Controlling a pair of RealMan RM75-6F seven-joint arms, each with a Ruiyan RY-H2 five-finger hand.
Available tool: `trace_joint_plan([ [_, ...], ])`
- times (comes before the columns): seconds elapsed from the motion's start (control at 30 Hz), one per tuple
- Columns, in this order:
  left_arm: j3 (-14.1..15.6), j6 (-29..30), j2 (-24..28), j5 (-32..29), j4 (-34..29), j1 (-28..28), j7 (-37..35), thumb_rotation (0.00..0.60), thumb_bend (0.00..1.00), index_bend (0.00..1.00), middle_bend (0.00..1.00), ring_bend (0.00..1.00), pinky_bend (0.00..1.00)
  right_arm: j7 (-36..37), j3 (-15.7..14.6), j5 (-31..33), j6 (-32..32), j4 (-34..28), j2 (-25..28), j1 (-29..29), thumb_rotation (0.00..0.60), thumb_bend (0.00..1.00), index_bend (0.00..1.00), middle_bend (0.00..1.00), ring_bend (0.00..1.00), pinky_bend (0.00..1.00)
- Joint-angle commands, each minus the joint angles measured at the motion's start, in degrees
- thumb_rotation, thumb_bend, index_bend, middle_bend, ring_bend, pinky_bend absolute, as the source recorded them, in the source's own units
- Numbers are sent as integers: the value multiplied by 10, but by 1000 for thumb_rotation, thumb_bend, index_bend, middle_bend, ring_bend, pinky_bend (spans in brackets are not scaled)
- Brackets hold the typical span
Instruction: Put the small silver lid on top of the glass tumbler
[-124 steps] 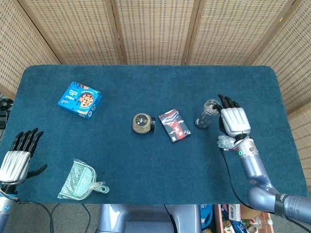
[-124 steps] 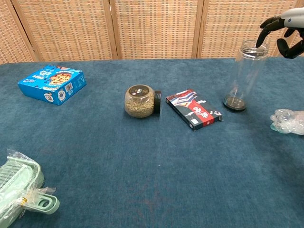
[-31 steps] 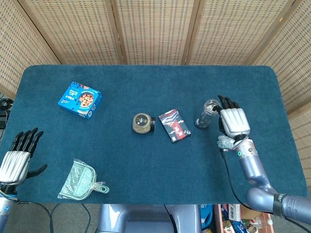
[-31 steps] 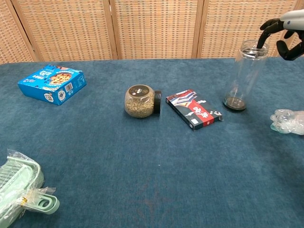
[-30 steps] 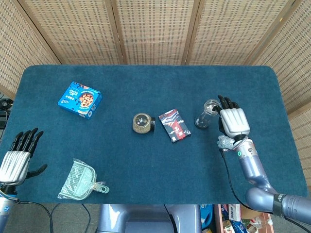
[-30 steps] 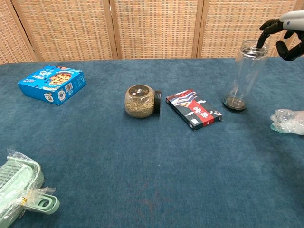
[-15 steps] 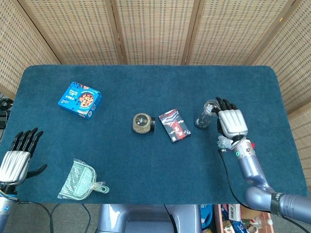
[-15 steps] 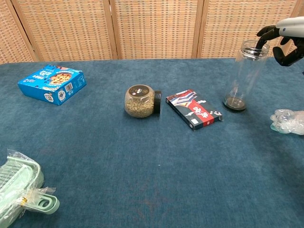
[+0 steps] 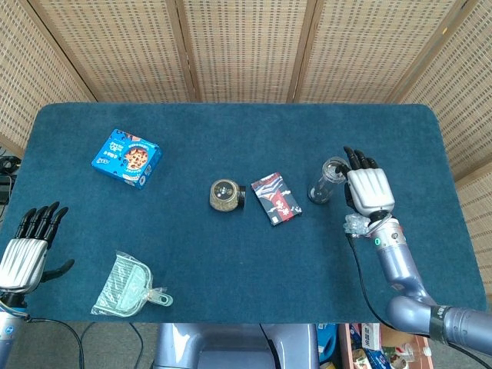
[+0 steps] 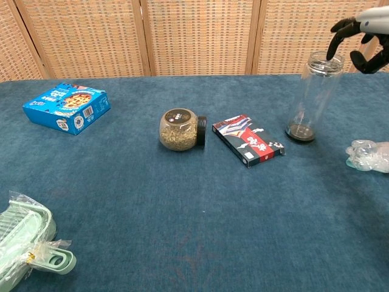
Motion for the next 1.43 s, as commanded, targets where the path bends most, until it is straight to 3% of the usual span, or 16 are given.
trace_joint_plan([
  [0.03,0,1,0,0,0,0,0,600,208,0,0,0,0,-5,4,-4,12,-10,9,-2,600,770,330,0,0,196],
  [0.1,-1,2,0,1,0,1,-1,600,208,0,0,0,0,-7,5,-7,19,-17,14,-5,600,687,316,0,0,196],
  [0.47,-4,10,-2,0,7,3,-12,600,208,0,0,0,0,14,5,-53,83,-53,48,-46,600,428,191,0,0,141],
  [0.77,-13,4,-13,-19,24,1,-13,600,208,0,0,0,0,93,-58,-186,166,-55,49,-143,600,114,16,0,0,48],
  [0.9,-17,5,-19,-27,31,2,-11,600,208,0,0,0,0,129,-94,-240,192,-23,37,-188,600,9,0,0,0,5],
  [1.13,-22,20,-30,-27,44,6,-11,600,189,0,0,0,0,162,-135,-293,233,46,2,-255,600,0,0,0,0,0],
  [1.43,-20,26,-34,-24,47,10,-5,600,187,0,0,0,0,211,-146,-347,277,128,-44,-312,600,0,0,0,0,0],
])
